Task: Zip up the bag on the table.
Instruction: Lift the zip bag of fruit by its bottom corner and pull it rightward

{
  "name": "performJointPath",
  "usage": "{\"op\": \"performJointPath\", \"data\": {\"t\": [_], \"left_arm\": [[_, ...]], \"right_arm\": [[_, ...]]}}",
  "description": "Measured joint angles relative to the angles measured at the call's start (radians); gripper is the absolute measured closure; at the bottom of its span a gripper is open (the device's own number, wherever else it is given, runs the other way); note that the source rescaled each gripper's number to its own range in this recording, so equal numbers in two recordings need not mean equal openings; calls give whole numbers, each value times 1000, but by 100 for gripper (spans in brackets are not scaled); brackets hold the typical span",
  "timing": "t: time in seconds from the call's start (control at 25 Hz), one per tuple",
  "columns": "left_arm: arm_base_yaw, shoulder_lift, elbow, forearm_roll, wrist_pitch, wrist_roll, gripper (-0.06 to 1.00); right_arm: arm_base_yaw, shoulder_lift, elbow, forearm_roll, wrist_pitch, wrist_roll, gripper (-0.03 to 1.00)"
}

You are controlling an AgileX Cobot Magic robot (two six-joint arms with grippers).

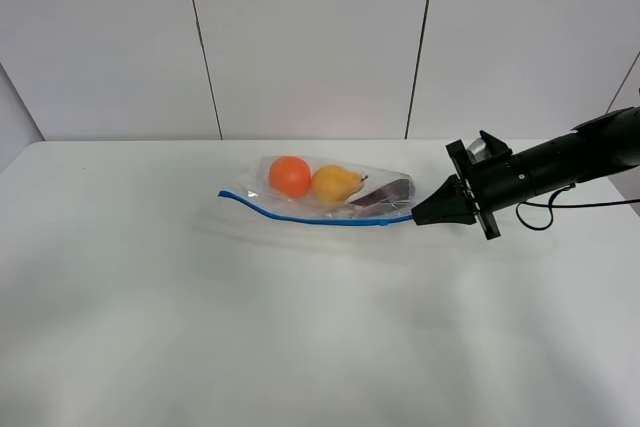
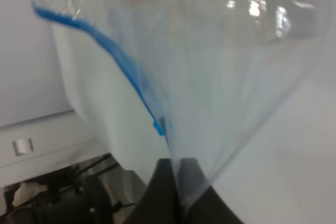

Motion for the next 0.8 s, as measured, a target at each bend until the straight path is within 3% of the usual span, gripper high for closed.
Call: {"op": "performJointPath", "data": {"t": [0.24, 0.8], "left_arm": [[0, 0, 0, 0, 0, 0, 3], [0, 0, 0, 0, 0, 0, 3]], "right_arm": [[81, 0, -25, 65, 0, -10, 97], [84, 0, -87, 56, 1, 57, 97]]}}
